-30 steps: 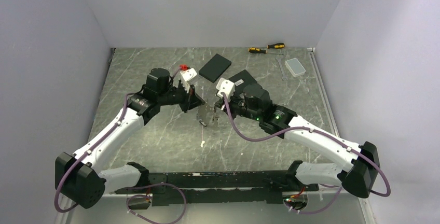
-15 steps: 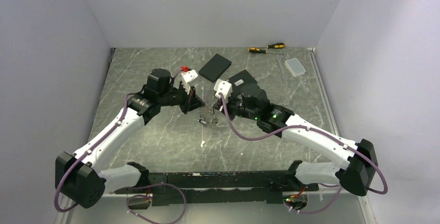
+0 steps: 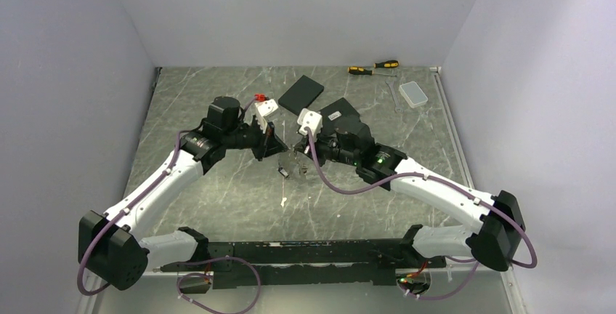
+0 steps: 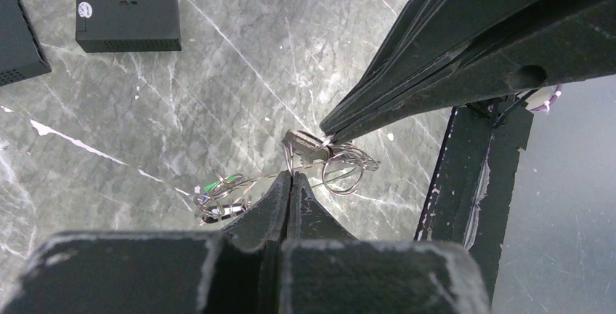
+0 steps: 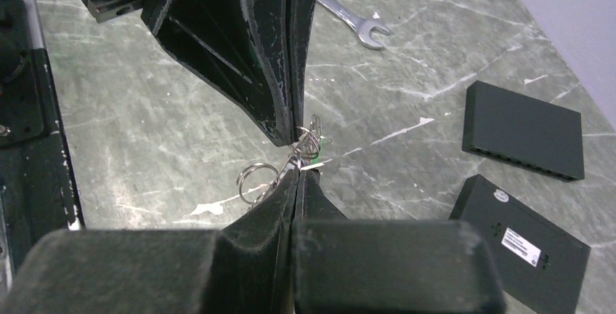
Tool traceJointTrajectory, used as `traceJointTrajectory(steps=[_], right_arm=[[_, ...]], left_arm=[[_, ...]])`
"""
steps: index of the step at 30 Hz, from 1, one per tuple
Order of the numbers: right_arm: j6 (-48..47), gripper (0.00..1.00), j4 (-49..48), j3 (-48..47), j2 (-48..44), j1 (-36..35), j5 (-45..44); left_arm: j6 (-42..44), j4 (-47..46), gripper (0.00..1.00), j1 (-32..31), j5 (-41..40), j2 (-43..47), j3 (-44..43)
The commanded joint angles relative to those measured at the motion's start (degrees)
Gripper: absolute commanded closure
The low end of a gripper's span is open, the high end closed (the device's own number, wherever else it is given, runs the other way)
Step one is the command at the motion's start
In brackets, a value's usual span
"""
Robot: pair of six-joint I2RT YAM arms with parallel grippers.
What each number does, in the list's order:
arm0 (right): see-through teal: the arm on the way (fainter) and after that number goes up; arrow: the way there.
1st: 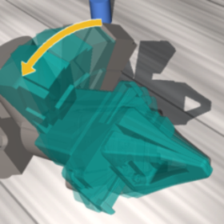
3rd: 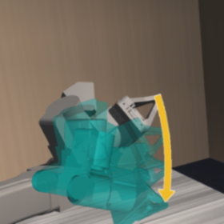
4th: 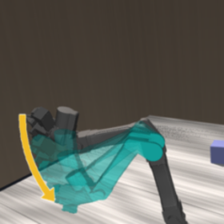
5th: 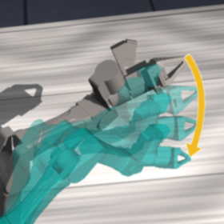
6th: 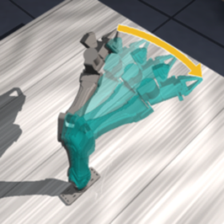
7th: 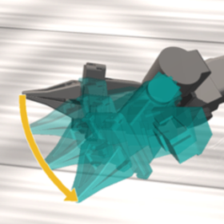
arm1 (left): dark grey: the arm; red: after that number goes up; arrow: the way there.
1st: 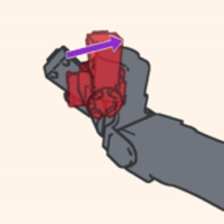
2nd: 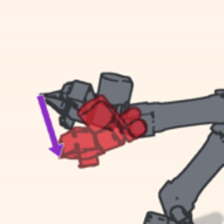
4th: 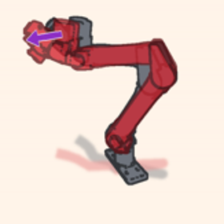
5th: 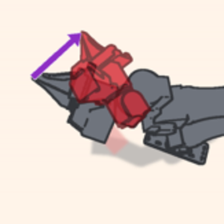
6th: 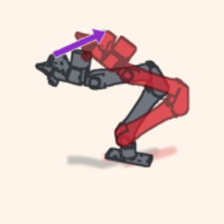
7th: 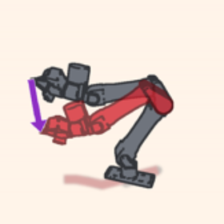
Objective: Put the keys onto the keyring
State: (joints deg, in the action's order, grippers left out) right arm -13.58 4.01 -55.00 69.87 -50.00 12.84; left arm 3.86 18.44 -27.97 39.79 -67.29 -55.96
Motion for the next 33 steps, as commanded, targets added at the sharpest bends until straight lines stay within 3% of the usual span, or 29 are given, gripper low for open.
traceJointTrajectory(steps=[1, 33], right_arm=[[1.85, 1.00, -5.76, -0.93, 0.14, 0.32, 2.32], [6.01, 1.00, -9.01, 2.95, -2.30, 2.54, 6.12]], left_arm=[[0.47, -1.78, 1.00, -0.31, 2.74, 0.41, -3.33], [1.76, -0.32, 1.00, -1.50, 0.13, 1.28, -3.27]])
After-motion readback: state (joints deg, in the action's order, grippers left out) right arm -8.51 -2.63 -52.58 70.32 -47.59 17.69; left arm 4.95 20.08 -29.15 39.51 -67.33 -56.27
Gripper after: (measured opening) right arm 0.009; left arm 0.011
